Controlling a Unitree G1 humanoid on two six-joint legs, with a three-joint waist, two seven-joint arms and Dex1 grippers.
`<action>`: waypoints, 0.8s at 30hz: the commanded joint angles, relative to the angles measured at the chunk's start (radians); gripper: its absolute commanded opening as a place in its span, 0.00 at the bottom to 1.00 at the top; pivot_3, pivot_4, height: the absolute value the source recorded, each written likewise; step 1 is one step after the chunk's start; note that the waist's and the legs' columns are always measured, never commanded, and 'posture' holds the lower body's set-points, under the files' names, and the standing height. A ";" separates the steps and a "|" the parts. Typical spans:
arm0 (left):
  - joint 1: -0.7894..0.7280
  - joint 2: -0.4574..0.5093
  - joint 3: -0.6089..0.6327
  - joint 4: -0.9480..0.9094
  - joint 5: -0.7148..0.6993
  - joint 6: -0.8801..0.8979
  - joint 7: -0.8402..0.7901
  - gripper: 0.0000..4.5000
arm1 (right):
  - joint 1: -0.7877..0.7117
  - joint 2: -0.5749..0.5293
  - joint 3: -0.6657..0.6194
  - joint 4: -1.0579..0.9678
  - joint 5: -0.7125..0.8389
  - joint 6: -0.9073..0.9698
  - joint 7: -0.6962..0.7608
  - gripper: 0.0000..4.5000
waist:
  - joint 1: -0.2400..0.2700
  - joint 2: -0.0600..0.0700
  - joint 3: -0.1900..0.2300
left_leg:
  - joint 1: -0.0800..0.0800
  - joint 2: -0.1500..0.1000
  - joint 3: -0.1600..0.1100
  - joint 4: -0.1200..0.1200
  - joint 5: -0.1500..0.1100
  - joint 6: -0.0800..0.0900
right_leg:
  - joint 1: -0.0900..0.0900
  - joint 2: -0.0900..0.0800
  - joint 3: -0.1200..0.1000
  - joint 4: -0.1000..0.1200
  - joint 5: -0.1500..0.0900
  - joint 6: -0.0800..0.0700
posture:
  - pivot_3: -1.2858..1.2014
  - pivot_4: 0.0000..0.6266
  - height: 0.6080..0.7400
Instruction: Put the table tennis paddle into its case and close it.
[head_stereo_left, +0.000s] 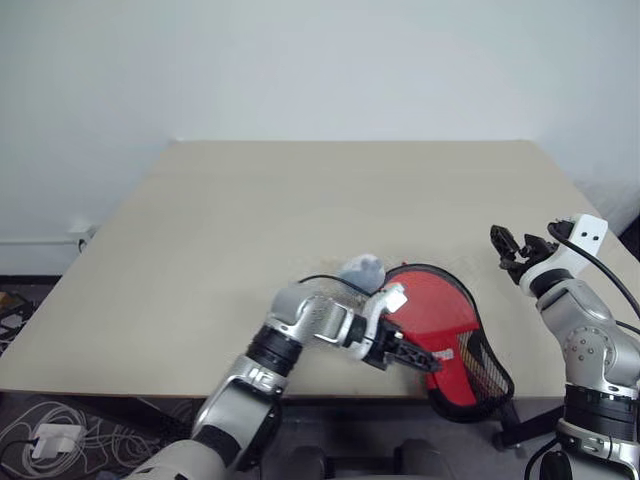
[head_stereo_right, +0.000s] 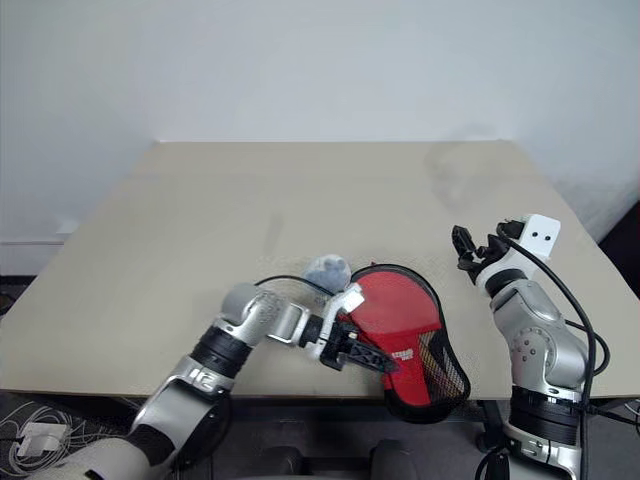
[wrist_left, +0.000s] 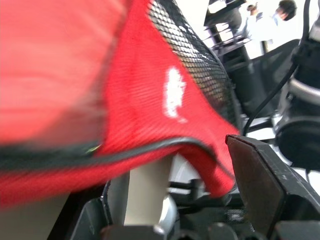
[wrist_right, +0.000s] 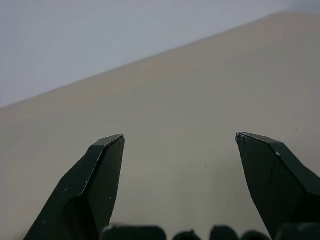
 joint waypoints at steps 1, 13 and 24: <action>0.011 0.073 -0.013 -0.138 -0.030 -0.063 -0.083 0.71 | -0.001 -0.022 -0.003 -0.072 0.042 0.021 0.049 0.86 | 0.001 0.000 0.000 | 0.000 0.000 0.000 0.000 0.000 0.000 | 0.000 0.000 0.000 0.000 0.000 0.000 | 0.52 0.00 0.82; 0.027 0.230 0.198 -0.292 -0.069 -0.178 -0.091 0.71 | 0.197 -0.138 0.160 -0.269 0.097 0.165 0.253 0.86 | 0.007 -0.001 0.000 | 0.000 0.000 -0.001 0.000 0.000 0.000 | 0.001 0.000 -0.001 -0.001 0.000 0.000 | 0.52 0.00 0.82; -0.028 0.361 0.203 -0.167 0.089 -0.416 -0.093 0.92 | 0.166 -0.074 0.297 -0.187 0.017 0.150 0.240 0.99 | 0.007 -0.001 0.000 | 0.000 0.000 -0.001 0.001 0.000 0.000 | 0.001 0.000 -0.001 -0.001 0.000 0.000 | 0.52 0.00 0.82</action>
